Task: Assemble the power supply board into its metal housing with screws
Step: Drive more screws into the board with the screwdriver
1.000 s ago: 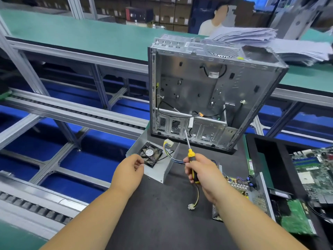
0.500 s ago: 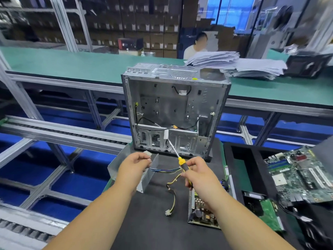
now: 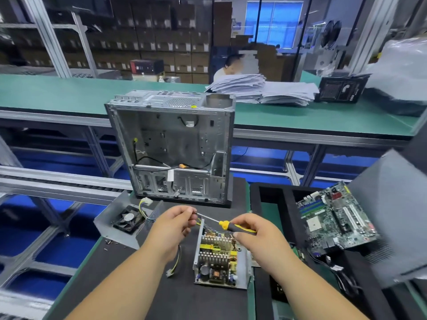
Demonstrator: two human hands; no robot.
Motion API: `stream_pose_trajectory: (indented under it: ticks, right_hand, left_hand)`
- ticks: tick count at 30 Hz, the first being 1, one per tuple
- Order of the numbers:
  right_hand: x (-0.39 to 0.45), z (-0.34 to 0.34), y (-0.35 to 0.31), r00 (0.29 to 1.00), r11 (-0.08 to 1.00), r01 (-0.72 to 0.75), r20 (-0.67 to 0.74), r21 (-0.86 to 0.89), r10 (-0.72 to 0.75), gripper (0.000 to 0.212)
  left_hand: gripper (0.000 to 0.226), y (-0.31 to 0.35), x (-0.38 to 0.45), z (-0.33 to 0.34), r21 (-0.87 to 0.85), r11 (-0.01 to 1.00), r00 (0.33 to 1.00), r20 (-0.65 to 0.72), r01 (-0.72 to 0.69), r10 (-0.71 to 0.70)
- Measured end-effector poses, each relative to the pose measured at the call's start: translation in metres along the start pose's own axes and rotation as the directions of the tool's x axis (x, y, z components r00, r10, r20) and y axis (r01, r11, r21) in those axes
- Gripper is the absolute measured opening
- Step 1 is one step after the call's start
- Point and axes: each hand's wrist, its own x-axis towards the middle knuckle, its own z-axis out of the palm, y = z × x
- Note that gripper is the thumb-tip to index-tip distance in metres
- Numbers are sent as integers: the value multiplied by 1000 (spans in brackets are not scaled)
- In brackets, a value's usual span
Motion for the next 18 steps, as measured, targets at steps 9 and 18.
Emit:
stream_pose_trajectory:
  ticks: [9, 18]
  right_hand:
    - [-15, -44, 26, 1000, 1000, 20, -5, -9, -20, 27]
    - [-22, -78, 40, 994, 993, 110, -2, -45, -110, 26]
  left_hand:
    - [14, -5, -26, 46, 93, 993, 998, 15, -70, 69]
    - [14, -11, -31, 66, 266, 955, 990, 75, -133, 117]
